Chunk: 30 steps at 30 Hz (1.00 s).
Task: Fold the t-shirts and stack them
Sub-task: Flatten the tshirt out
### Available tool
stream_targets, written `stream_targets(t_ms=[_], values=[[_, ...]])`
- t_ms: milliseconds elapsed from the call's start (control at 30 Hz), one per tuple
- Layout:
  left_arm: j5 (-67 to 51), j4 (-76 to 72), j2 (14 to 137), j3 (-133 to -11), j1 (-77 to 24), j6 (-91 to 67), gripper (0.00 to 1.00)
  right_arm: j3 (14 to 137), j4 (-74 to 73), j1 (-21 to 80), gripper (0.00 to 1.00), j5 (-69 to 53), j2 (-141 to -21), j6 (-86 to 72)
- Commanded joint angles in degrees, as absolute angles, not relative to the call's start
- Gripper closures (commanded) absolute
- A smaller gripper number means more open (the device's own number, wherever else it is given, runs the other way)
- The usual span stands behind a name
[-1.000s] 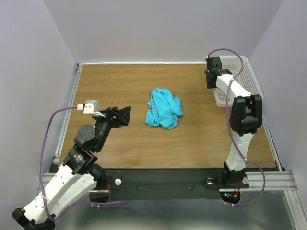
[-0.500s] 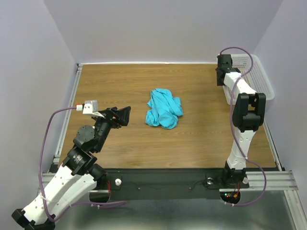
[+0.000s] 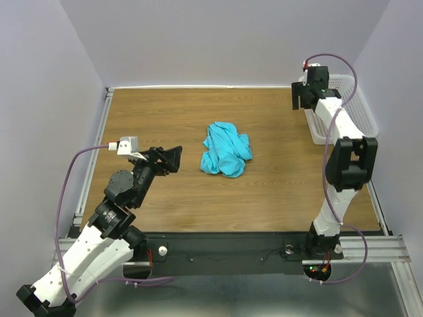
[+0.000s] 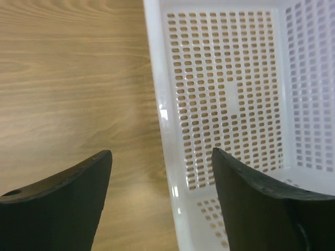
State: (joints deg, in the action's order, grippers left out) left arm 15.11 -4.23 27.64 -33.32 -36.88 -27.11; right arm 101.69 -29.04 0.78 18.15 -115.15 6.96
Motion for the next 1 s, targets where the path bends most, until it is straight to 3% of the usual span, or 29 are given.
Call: stream_targets(t_ms=[0, 100, 333, 400, 700, 967], values=[[13.9, -8.3, 30.1, -32.6, -36.6, -27.2, 0.09, 96.9, -26.6, 0.9, 0.09, 6.4, -101.0, 13.5], [12.0, -8.6, 35.6, -33.6, -36.6, -27.2, 0.09, 89.0, -26.7, 0.9, 0.01, -12.9, -91.5, 19.0], [2.3, -10.2, 48.2, -36.3, -36.3, -27.3, 0.08, 71.3, -28.4, 0.9, 0.00, -52.6, -76.4, 25.3], [-1.5, -10.5, 52.9, -37.1, -36.4, -27.4, 0.09, 65.8, -28.1, 1.0, 0.00, -58.5, -73.2, 26.5], [-9.4, -15.6, 72.2, -44.0, -36.3, -27.1, 0.19, 56.2, -28.0, 1.0, 0.01, -56.1, -69.6, 27.3], [-10.6, -12.2, 92.6, -60.3, -36.6, -27.9, 0.30, 53.2, -27.9, 1.0, 0.01, -54.5, -68.9, 27.9]])
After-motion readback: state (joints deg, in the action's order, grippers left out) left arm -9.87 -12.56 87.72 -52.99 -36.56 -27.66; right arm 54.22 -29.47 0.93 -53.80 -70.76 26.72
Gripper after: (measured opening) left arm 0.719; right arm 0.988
